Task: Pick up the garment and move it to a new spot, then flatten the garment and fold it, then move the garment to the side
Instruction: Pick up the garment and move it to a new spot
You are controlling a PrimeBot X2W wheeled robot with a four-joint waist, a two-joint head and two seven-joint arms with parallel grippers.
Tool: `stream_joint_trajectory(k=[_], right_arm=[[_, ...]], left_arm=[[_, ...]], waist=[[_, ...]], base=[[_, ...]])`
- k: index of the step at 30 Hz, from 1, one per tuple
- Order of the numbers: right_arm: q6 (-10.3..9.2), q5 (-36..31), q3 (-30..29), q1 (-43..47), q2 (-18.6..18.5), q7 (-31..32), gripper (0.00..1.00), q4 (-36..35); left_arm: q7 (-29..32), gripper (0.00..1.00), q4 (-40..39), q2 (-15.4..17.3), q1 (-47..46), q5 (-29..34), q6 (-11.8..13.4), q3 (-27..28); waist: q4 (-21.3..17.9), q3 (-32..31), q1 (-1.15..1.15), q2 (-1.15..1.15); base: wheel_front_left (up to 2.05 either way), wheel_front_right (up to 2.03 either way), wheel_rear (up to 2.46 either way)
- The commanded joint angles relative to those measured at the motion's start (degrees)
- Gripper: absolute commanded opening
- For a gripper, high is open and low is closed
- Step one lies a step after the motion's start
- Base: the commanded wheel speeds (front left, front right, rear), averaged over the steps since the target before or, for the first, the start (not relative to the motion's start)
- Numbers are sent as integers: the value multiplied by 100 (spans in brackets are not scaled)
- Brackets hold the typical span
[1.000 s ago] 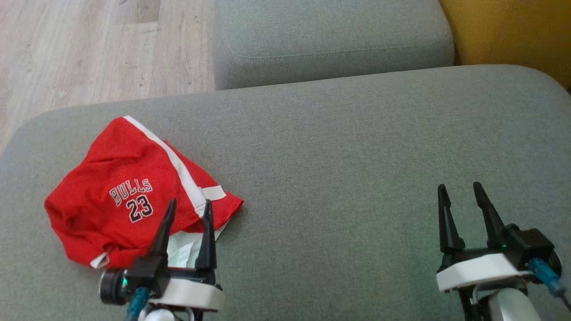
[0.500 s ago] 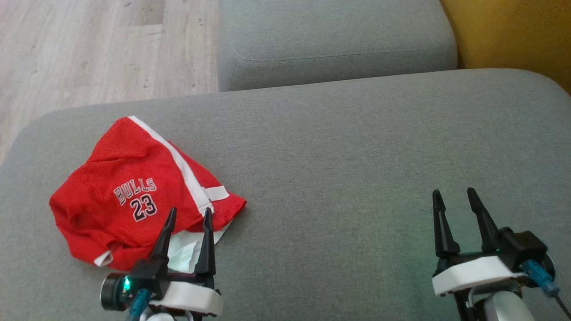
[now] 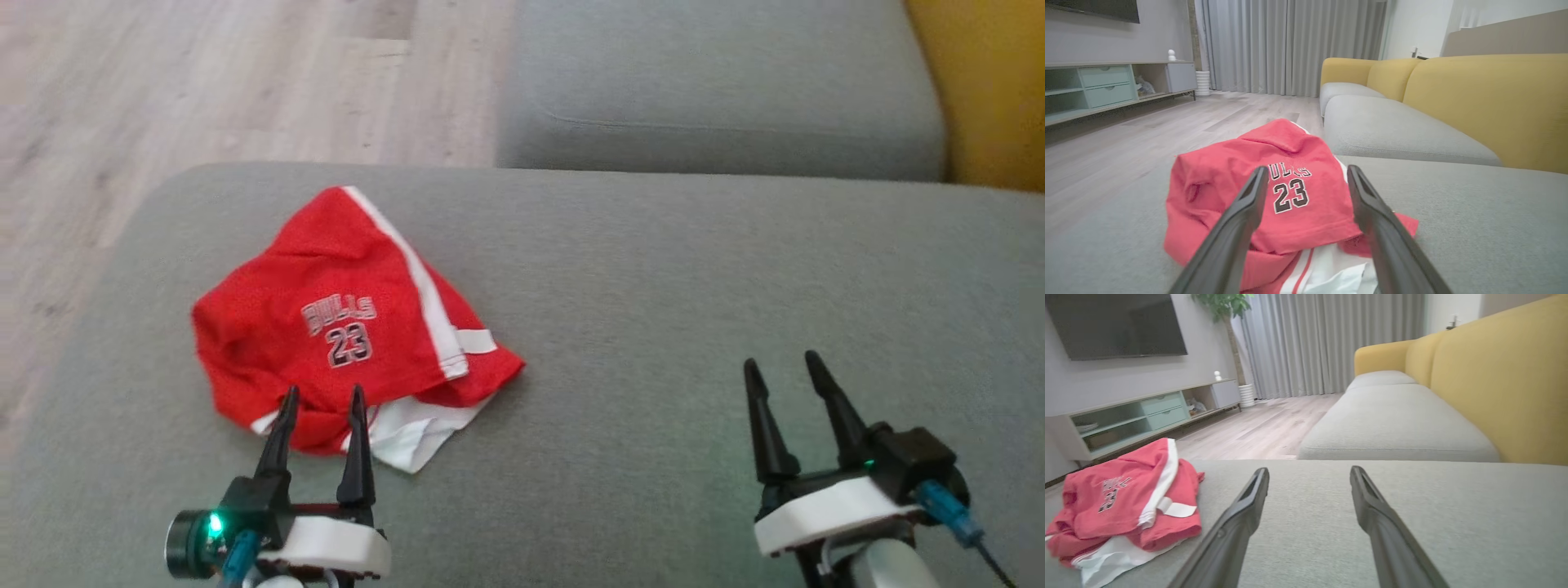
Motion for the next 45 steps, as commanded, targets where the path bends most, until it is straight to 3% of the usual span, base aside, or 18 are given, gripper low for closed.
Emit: stream_joint_trajectory(k=[1,13,29,36,41,45], right_arm=[[-4,27,198,-84,-52,-78,100,-180],[-4,208,510,-37,-52,-78,100,-119],[-4,294,636,-1,-52,-78,100,-125],[-4,187,565,-118,-52,-78,100,-222],[-4,54,476,-293,-52,-78,100,-329],[-4,-38,484,-491,-52,-78,100,-394]], left_arm=[[-55,100,-162,-3,-172,55,29,225],[-55,100,-169,-20,-82,82,34,334],[-55,100,-296,-11,-60,204,14,451],[75,100,-110,403,-867,369,-394,324],[890,100,237,845,-2142,314,-914,120],[1700,100,739,1260,-3134,116,-1082,-252]], waist=[[251,-51,0,0],[983,-148,0,0],[1092,-130,0,0],[885,150,0,0],[601,611,0,0],[277,992,0,0]], base=[[0,0,0],[0,0,0],[0,0,0],[0,0,0],[0,0,0],[0,0,0]])
